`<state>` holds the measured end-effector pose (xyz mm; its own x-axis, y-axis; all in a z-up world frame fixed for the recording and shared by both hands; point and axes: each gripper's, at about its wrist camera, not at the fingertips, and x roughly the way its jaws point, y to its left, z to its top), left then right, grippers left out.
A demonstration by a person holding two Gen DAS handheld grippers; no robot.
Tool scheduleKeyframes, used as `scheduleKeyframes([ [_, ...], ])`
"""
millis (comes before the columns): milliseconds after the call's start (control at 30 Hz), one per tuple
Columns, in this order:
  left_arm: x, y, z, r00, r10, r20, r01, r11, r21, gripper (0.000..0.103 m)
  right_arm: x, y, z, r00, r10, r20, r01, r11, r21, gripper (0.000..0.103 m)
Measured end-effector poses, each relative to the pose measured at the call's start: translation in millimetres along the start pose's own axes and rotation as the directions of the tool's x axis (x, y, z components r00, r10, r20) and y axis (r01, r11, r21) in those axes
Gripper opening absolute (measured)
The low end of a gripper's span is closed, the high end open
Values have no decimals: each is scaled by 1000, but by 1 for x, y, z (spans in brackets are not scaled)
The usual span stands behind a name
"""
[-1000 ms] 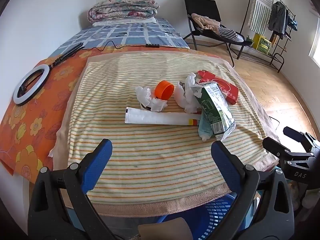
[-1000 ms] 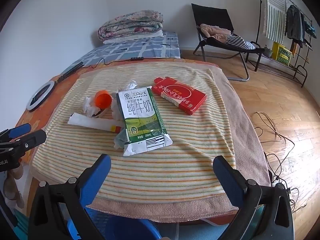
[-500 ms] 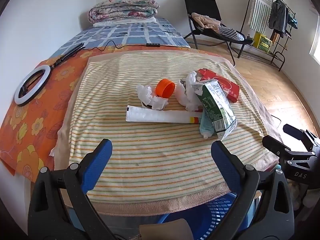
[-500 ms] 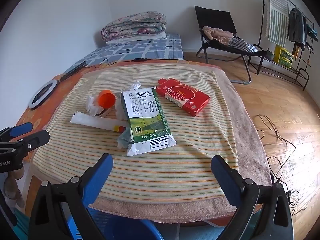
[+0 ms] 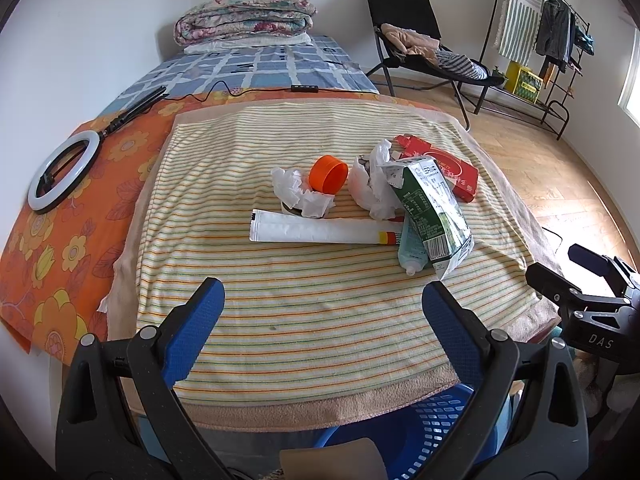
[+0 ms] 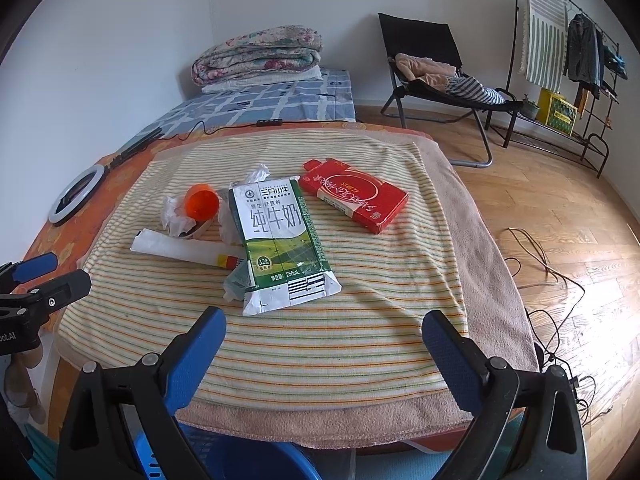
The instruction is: Collect trash
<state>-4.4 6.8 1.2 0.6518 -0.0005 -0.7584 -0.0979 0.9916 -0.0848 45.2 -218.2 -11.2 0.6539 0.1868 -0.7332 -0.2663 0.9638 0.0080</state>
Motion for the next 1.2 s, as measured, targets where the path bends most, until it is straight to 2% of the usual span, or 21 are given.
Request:
scheduleKeyframes([
  [1200, 0, -2, 0, 1000, 3, -1, -3, 1000, 6, 101, 5, -2, -4, 1000, 9, -29, -9, 1000, 2, 100],
])
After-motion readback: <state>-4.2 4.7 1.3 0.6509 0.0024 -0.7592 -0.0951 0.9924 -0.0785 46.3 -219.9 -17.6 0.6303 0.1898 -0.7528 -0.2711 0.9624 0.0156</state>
